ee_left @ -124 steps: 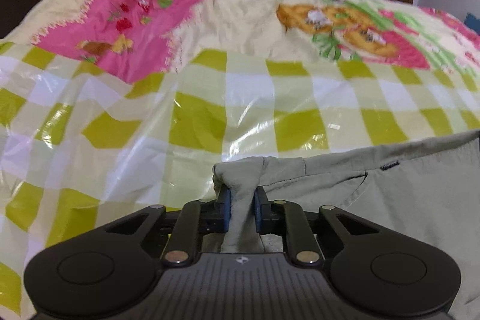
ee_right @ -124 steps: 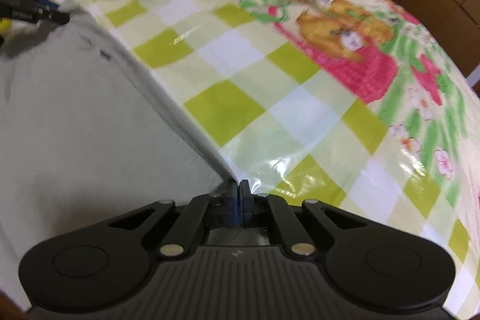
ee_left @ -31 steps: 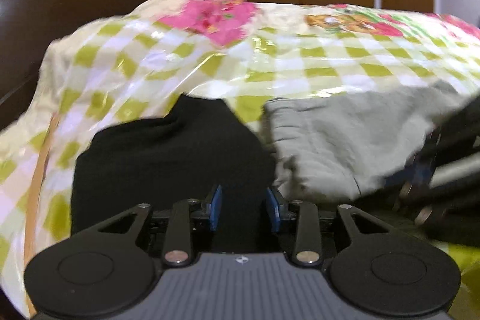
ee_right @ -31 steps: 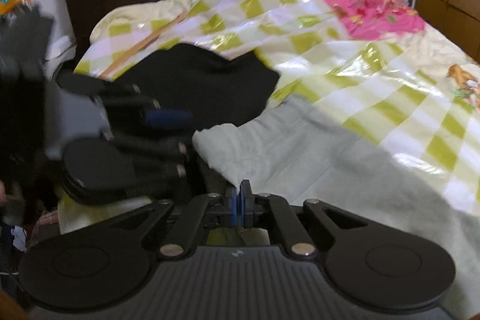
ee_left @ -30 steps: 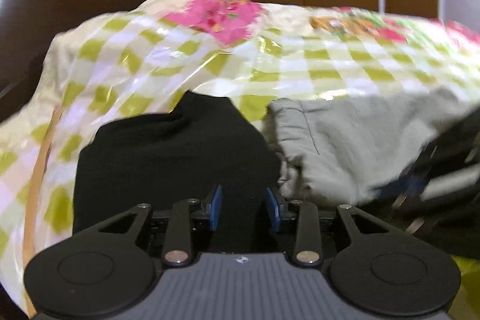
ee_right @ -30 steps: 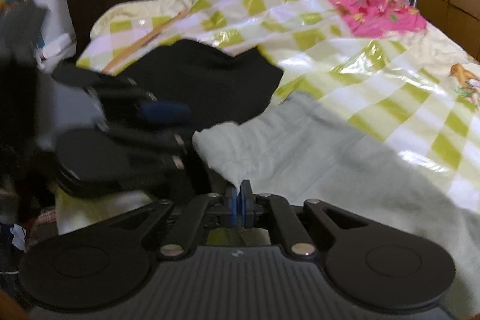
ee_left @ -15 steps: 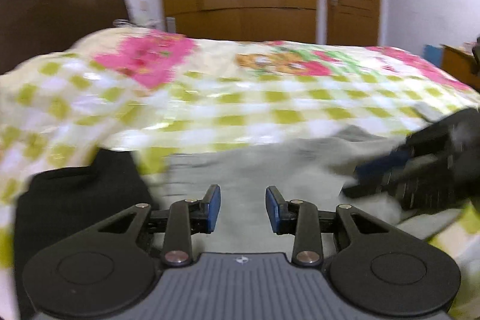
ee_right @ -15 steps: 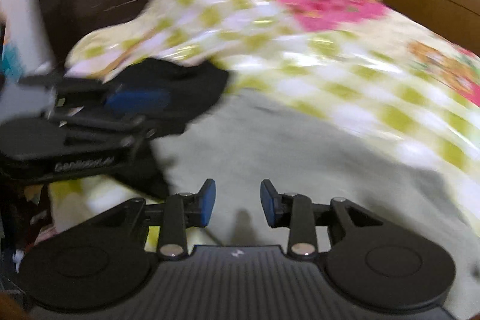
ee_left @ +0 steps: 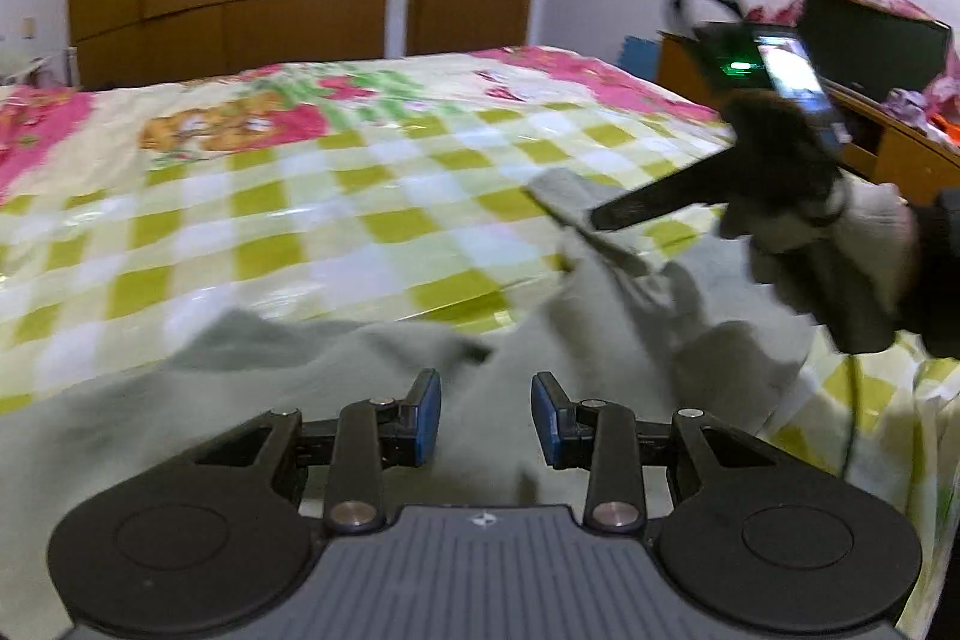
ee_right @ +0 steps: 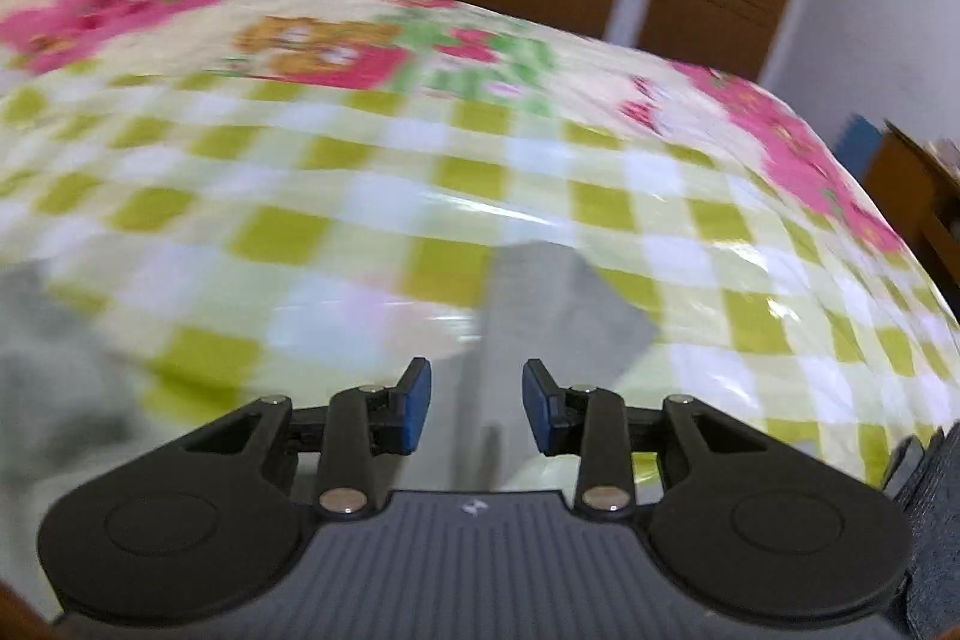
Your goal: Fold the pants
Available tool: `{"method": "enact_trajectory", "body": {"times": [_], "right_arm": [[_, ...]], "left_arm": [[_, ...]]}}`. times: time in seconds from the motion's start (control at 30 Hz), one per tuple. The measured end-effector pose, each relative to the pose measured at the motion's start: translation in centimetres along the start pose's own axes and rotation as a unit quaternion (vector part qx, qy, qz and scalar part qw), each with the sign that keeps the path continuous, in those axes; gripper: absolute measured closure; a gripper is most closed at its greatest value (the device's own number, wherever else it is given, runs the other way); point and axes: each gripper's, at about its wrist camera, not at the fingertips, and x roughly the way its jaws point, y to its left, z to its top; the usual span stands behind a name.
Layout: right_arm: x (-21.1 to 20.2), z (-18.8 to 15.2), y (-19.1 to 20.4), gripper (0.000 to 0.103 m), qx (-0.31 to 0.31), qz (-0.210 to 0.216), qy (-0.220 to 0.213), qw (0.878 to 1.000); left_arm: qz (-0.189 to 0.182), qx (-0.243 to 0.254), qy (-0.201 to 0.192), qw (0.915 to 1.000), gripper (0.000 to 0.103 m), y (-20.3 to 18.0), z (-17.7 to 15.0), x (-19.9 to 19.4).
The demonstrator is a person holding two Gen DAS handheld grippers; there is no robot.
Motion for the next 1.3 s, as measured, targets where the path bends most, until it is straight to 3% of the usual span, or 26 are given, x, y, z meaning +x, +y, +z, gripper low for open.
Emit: {"method": "enact_trajectory", "body": {"times": [0.4, 0.47, 0.53, 0.67, 0.8, 0.97, 1.1, 1.17, 1.23, 1.3], "right_arm": [[6.0, 1.3, -0.6, 0.064, -0.007, 0.01, 0.012, 1.0], [6.5, 1.7, -1.0, 0.068, 0.005, 0.006, 0.014, 1.0], [6.7, 2.0, -1.9, 0.101, 0.029, 0.012, 0.019, 0.999], [4.4, 2.0, -5.6, 0.1, 0.101, 0.034, -0.002, 0.994], [-1.4, 0.9, -10.9, 0.1, 0.181, 0.061, -0.05, 0.98], [-8.3, -4.1, -17.2, 0.1, 0.298, 0.074, -0.091, 0.947], [-7.4, -9.7, -19.0, 0.098, 0.329, 0.062, -0.03, 0.942], [-6.1, -12.1, -20.0, 0.096, 0.371, 0.072, 0.006, 0.926], [-5.8, -13.2, -20.6, 0.092, 0.399, 0.074, 0.008, 0.914], [-5.8, -13.3, -21.1, 0.088, 0.408, 0.082, 0.0, 0.909]], "left_arm": [[-0.018, 0.015, 0.032, 0.9992, 0.056, -3.0, 1.0, 3.9], [-0.017, 0.017, 0.035, 0.9991, 0.056, -3.3, 1.2, 4.2], [-0.017, 0.017, 0.036, 0.9991, 0.056, -3.6, 1.6, 4.7], [-0.024, 0.025, 0.027, 0.9991, 0.056, -4.7, 2.4, 4.5], [-0.038, 0.038, 0.015, 0.9985, 0.056, -6.4, 3.3, 4.2], [-0.063, 0.063, 0.014, 0.996, 0.053, -9.0, 3.1, 4.3], [-0.072, 0.091, 0.048, 0.9921, 0.053, -11.2, 1.9, 5.3], [-0.075, 0.105, 0.058, 0.99, 0.053, -12.0, 1.5, 5.6], [-0.076, 0.11, 0.063, 0.989, 0.053, -12.6, 1.4, 5.6], [-0.075, 0.113, 0.064, 0.9886, 0.053, -12.9, 1.5, 5.7]]}}
